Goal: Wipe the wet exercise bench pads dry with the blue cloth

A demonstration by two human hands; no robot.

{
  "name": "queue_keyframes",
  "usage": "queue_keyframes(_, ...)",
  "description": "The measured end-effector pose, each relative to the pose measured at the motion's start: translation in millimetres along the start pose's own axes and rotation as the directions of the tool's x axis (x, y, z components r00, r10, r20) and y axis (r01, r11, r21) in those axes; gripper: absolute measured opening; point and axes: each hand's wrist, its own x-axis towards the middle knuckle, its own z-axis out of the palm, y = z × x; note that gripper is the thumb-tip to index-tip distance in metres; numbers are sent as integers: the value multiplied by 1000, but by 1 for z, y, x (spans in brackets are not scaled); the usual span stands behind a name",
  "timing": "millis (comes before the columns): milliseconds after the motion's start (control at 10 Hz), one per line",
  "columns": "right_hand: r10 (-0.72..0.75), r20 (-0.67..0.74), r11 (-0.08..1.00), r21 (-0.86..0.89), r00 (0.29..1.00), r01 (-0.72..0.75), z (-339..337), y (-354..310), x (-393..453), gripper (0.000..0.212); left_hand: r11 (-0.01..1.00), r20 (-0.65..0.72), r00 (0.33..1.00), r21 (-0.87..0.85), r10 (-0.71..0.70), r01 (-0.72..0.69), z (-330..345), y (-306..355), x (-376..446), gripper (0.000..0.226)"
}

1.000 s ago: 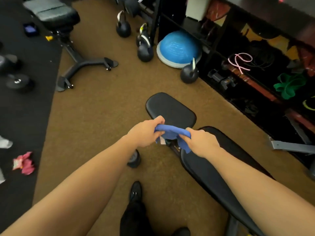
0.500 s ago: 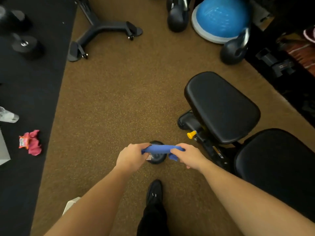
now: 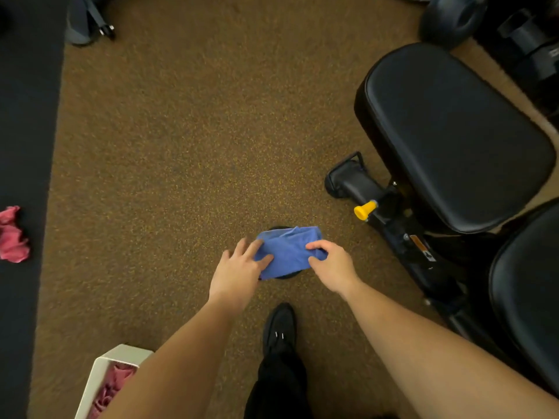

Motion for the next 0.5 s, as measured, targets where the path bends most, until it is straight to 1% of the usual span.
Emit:
queue_keyframes(100,10,55,998,-63,998,-6,0,8,6,33,998,45,997,-1,-69,69,-2,8,-10,63)
queue_keyframes(200,5,78,982,-188,997,9,-5,5,4,37,994,35,993,22,-110,109,-8,14,-16,62)
queue_keyframes(300,7,94,959,-283,996,20,-14,-5,-3,40,988,82,985,-21,-149,151,-16,23,-18,60)
queue_keyframes(400,-29,111,975,-216,993,53,-26,-11,-11,36,980,147,974,-67,-174,185,-31,30,-16,63)
queue_keyframes(500,-70,119,979,-182,990,91,-46,-18,-24,35,973,127,971,-82,-203,214,-50,42,-17,63)
